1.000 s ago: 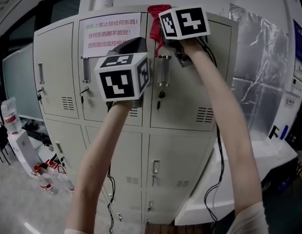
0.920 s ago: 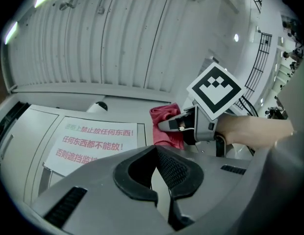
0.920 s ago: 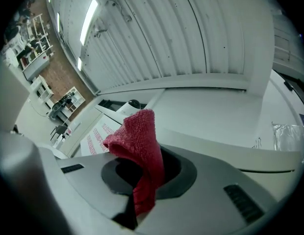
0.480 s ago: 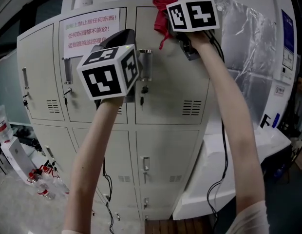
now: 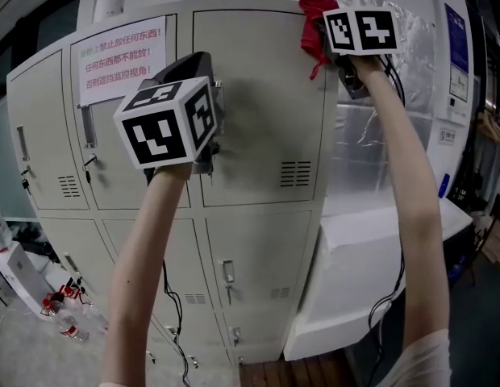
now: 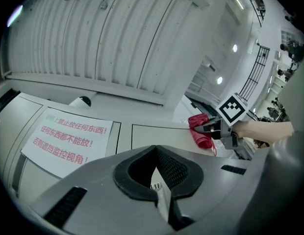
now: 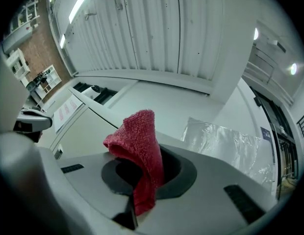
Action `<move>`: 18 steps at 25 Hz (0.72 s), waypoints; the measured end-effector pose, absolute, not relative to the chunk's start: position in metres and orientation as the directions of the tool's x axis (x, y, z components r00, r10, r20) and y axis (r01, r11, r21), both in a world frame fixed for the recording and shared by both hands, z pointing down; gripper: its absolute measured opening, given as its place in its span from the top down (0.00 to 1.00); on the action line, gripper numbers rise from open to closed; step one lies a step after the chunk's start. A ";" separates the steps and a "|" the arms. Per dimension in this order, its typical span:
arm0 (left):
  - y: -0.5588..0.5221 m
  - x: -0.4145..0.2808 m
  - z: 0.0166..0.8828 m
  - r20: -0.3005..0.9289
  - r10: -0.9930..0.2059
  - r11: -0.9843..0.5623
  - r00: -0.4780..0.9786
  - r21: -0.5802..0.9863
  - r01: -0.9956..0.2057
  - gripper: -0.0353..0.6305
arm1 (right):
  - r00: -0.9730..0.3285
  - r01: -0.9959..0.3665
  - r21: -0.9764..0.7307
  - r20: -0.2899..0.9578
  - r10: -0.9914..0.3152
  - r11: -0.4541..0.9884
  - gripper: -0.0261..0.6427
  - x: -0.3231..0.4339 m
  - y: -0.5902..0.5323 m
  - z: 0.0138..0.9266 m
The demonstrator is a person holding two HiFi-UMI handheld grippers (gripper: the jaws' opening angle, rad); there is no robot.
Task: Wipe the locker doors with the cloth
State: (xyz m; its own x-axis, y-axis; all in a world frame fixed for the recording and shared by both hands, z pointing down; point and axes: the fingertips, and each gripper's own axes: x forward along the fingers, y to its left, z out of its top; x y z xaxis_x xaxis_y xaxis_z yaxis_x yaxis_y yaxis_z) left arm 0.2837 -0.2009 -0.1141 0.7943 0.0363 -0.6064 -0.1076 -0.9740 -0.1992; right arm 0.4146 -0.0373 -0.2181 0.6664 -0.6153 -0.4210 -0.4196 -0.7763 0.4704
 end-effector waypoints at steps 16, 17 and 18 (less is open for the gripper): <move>-0.221 0.270 -0.107 -0.586 -0.018 -0.973 0.810 -0.177 -0.150 0.92 | 0.712 -0.384 0.419 -0.434 -0.553 -0.823 0.92 0.427 -0.008 -0.221; -0.222 0.268 -0.107 -0.585 -0.019 -0.971 0.811 -0.183 -0.155 0.92 | 0.704 -0.391 0.410 -0.443 -0.555 -0.824 0.92 0.421 -0.009 -0.222; -0.222 0.266 -0.107 -0.584 -0.019 -0.968 0.811 -0.191 -0.161 0.92 | 0.690 -0.401 0.406 -0.456 -0.562 -0.821 0.92 0.414 -0.011 -0.222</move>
State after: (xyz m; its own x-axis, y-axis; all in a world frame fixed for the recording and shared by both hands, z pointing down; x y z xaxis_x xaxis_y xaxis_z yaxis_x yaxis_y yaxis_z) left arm 0.2657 -0.2217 -0.1070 0.8112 -0.0194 -0.5845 -0.1605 -0.9684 -0.1906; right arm 0.4137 -0.0111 -0.2223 0.6898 -0.5624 -0.4559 -0.4013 -0.8212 0.4058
